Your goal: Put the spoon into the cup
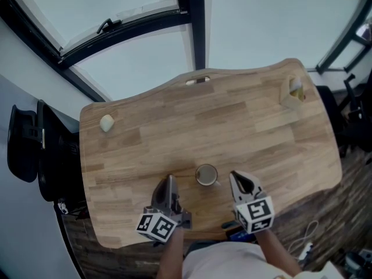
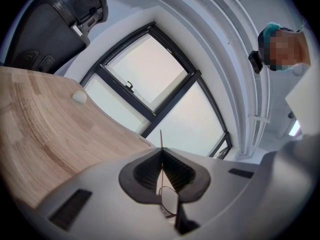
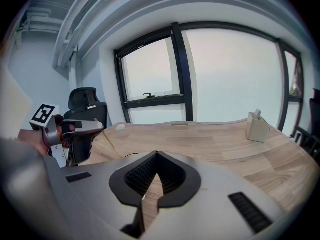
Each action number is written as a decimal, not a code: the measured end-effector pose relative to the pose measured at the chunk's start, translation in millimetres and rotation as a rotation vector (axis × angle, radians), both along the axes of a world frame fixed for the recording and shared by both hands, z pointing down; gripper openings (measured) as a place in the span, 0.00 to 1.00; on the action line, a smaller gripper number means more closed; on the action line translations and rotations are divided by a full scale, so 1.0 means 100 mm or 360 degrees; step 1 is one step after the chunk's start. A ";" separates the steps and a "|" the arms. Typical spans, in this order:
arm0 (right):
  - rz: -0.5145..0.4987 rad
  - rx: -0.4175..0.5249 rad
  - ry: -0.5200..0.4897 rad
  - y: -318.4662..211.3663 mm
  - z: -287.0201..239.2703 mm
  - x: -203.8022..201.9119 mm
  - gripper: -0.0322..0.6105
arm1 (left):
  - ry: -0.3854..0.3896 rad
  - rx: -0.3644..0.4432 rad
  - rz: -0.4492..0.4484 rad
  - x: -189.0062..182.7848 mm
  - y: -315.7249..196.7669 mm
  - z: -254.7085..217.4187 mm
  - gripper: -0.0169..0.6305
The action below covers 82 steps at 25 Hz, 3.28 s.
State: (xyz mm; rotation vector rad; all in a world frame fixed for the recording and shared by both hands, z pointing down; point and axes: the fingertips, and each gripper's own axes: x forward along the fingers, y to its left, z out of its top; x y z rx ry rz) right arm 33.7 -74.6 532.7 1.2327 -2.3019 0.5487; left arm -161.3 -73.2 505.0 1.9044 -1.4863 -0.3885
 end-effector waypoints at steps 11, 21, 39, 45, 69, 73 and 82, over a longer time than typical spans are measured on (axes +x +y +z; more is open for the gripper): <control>0.0000 0.0018 -0.0014 -0.03 0.03 0.03 0.05 | -0.0029 -0.0005 0.0010 0.04 0.01 0.06 0.03; 0.0041 0.0026 -0.0044 -0.07 0.07 0.06 0.05 | -0.0064 -0.0022 0.0021 0.11 -0.02 0.05 0.03; 0.0012 -0.0009 -0.0027 -0.12 0.11 0.09 0.05 | -0.0202 -0.0035 0.0121 0.22 -0.05 0.24 0.03; 0.0024 -0.0021 -0.0031 -0.14 0.15 0.11 0.05 | -0.0291 -0.0031 0.0184 0.29 -0.09 0.25 0.03; 0.0006 -0.0051 0.0008 -0.16 0.25 0.17 0.05 | -0.0258 -0.0090 0.0211 0.46 -0.19 0.40 0.03; 0.0023 -0.0044 -0.0005 -0.19 0.22 0.17 0.05 | -0.0259 -0.0095 0.0217 0.48 -0.20 0.41 0.03; 0.0034 -0.0083 0.0008 -0.17 0.30 0.22 0.05 | -0.0277 -0.0099 0.0244 0.51 -0.20 0.48 0.03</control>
